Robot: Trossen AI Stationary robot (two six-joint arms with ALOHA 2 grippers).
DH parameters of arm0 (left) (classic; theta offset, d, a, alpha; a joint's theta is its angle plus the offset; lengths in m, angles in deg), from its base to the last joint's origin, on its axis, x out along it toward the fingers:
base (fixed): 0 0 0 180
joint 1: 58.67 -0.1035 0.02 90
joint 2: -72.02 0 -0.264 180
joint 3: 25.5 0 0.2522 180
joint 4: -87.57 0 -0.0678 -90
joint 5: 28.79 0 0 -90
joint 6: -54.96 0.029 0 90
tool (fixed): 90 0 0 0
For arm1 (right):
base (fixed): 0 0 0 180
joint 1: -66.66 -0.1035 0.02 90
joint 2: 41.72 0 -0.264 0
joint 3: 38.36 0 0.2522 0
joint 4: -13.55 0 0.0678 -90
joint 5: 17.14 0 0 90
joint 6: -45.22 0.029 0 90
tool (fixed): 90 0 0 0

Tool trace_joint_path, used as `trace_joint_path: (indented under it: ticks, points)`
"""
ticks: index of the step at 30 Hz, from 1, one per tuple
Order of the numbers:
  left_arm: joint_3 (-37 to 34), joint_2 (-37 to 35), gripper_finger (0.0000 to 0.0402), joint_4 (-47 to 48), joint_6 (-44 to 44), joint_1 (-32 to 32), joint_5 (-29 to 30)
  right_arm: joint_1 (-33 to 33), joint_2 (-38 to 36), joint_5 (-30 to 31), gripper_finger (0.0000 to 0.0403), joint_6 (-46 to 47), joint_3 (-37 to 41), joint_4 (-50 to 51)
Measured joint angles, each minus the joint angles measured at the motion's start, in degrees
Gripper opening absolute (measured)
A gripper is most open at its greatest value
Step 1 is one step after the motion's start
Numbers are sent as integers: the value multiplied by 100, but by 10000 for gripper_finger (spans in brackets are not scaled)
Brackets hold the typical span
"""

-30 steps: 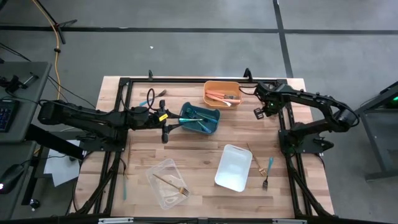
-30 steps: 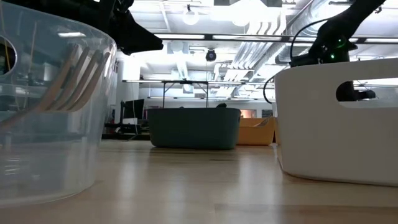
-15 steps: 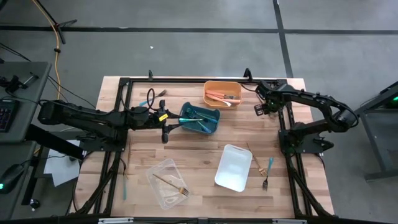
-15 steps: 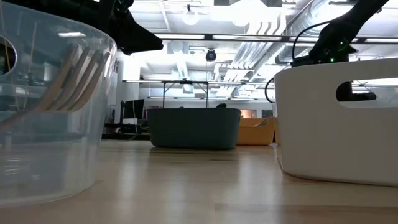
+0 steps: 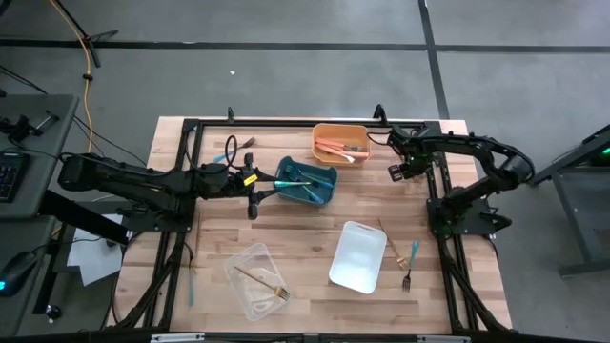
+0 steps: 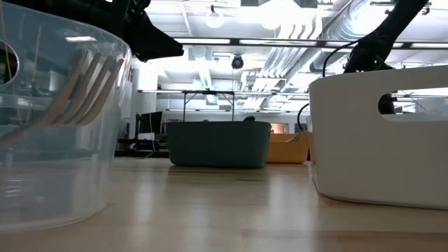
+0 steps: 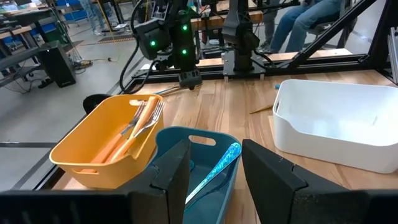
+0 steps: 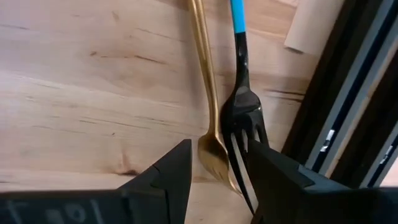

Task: Sort silverware by color (type)
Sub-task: Put the gold fork into the transparent bin

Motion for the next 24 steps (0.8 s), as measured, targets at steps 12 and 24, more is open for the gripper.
trace_joint_path:
  ticks: [12,24]
  points:
    - [0,1,136,0,4,1,0,0,127,17,64,-18,-4,-80]
    - [0,1,136,0,7,0,0,-10,129,-82,8,16,-126,206]
